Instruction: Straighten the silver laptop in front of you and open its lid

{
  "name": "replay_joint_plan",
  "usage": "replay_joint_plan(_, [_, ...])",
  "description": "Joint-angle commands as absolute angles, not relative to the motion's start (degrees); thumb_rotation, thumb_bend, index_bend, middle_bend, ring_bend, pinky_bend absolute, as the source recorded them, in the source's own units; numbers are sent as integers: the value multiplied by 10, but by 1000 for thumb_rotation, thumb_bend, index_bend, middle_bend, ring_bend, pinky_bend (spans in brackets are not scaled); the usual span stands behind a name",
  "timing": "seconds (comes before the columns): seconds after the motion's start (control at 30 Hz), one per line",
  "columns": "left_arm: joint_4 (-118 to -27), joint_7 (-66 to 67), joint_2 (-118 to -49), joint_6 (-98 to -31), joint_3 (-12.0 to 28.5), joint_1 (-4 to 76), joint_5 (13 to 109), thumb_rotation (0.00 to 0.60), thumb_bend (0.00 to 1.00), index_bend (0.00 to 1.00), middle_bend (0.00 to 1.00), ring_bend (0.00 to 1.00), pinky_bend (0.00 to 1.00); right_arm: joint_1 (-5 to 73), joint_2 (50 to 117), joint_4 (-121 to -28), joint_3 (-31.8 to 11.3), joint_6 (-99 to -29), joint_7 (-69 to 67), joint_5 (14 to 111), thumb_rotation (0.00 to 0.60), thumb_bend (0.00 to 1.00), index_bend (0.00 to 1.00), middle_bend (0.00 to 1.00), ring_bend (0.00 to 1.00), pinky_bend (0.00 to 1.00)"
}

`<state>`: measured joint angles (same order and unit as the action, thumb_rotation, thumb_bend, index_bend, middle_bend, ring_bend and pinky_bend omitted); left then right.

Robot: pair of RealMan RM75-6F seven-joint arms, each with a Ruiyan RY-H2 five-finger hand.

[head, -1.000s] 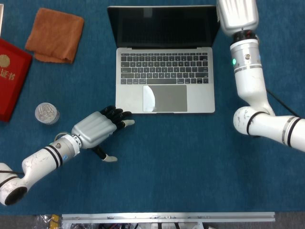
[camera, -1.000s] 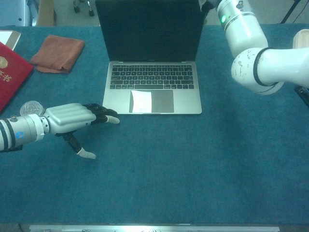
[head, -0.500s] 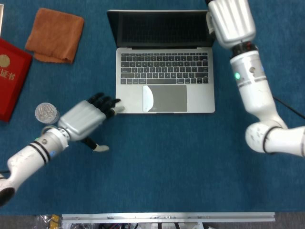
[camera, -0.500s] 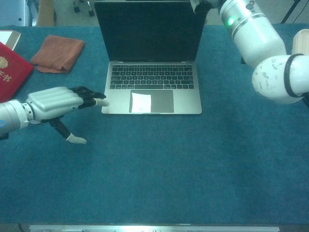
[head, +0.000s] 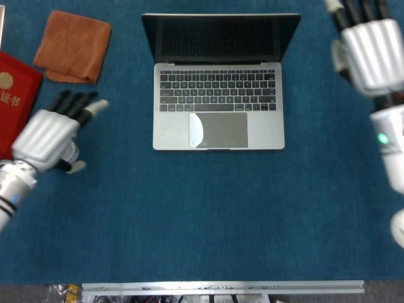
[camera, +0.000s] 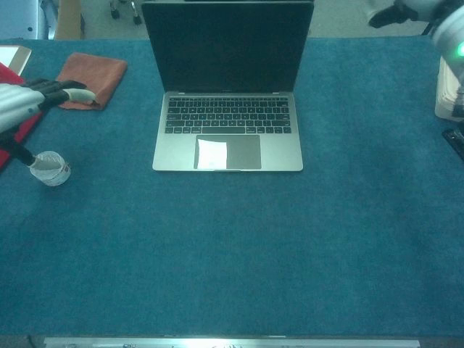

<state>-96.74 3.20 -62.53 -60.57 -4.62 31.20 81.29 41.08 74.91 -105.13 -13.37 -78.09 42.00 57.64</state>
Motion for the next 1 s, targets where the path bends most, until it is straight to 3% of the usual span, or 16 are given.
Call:
replay_joint_plan(0.03, [-971, 19, -604, -645, -43, 278, 801, 600, 137, 0, 0, 0, 13, 357, 713, -1090, -94, -823, 383, 619, 600, 534, 0, 53, 0, 45])
replay_joint_plan(0.53, [-940, -18, -587, -792, -30, 164, 803, 600, 137, 0, 0, 0, 13, 193, 650, -1098, -15, -931, 263, 720, 600, 534, 0, 53, 0, 45])
replay_joint_plan(1.0, [-923, -28, -590, -883, -34, 81, 835, 600, 138, 0, 0, 0, 0, 103, 649, -1044, 7, -946, 187, 739, 600, 534, 0, 53, 0, 45])
